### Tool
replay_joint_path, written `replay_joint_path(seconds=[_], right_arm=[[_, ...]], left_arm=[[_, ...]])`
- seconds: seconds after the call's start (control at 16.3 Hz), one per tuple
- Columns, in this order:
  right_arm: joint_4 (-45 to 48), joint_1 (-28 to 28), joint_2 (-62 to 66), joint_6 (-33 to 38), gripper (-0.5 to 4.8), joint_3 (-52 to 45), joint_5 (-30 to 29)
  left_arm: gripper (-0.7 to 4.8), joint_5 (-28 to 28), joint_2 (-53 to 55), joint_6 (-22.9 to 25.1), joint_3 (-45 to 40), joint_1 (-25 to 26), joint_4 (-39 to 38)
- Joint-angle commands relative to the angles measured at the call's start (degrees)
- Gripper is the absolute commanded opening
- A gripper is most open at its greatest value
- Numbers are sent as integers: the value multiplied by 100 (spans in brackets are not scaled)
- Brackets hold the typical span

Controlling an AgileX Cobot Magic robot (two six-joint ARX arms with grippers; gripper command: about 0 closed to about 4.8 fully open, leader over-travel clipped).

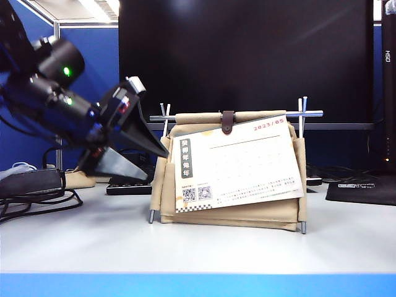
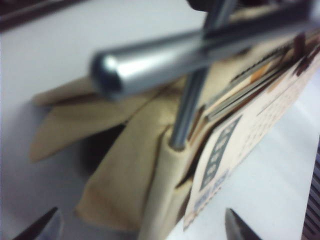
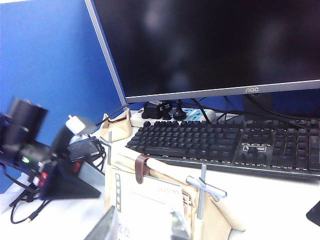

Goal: Turn one page of the calendar.

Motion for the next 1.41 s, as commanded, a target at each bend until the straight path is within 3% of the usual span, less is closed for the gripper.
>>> replay_joint_path(seconds=[0.06,0.12,0.18,0.25,0.37,0.74,0.8,0.92,0.98,1.04,1.11,1.29,1.41], right_arm=[[98,7,0,-9,127,20,-15],[96,7,20,-9,127,20,-15],[94,9,109,4,127,20,-20],[98,7,208,24,127,20,-90],[103,7,557,26,127,20,-402],[177,-9,1401,24,127,68,-590],[170,-57,1912,-4,127,245,-1123],[55,-208,2594,-223,129,645,-1574],[-151,-306,2951,-501,161,955,-1635],[-658,-476,3416,-1025,236,1471,-1644],[-1128,-678,3823,-1408,266,1908,-1777],[-1403,-1270,4548,-1598,269,2378,-2968],[-1274,-1521,4894,-1770,269,2387,-3287]], left_arm=[[348,380,249,-153,26,-109,640],[281,358,310,-236,28,-203,835],[126,282,332,-232,28,-343,949],[62,278,332,-229,28,-417,986],[-8,299,332,-225,26,-555,999],[-6,295,332,-96,24,-629,625],[-6,293,332,-59,24,-629,551],[-6,293,332,-59,24,-629,531],[-6,293,332,-59,24,-627,525],[-6,291,332,-59,24,-627,498],[-6,289,332,-59,24,-627,492],[-6,249,332,-57,24,-629,494],[-6,251,332,-57,24,-629,492]])
